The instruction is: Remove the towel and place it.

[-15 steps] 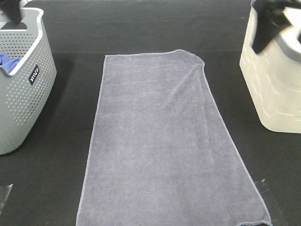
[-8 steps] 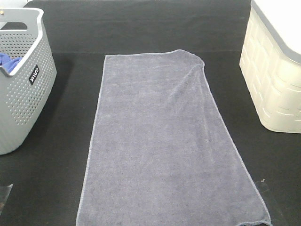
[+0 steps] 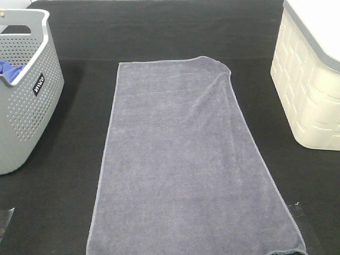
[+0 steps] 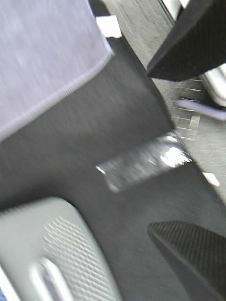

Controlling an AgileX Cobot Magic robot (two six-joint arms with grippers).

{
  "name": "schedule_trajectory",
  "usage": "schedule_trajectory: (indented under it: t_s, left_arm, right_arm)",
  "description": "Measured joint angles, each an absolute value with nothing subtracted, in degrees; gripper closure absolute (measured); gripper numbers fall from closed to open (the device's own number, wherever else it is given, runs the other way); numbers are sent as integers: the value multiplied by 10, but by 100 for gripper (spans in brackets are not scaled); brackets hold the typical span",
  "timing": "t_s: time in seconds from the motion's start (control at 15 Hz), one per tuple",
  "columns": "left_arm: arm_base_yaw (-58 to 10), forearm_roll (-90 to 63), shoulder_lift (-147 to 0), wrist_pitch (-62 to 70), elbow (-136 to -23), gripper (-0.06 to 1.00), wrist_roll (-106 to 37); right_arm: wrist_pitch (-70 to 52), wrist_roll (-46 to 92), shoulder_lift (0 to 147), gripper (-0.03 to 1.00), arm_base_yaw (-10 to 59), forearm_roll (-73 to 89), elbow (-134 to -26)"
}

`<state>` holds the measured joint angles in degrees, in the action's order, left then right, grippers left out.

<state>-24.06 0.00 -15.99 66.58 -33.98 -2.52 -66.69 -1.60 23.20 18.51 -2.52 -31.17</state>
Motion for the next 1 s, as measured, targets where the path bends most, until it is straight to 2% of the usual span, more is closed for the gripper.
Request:
schedule_trajectory:
  t_s: [0.4, 1.0]
  left_arm:
    - [-241, -73, -117, 604, -293, 17, -110]
    - [-241, -91, -117, 604, -293, 18, -162]
  right_arm:
    - [-619, -7, 98, 18, 185, -17, -291]
    - [-612, 0, 93, 18, 185, -15, -286]
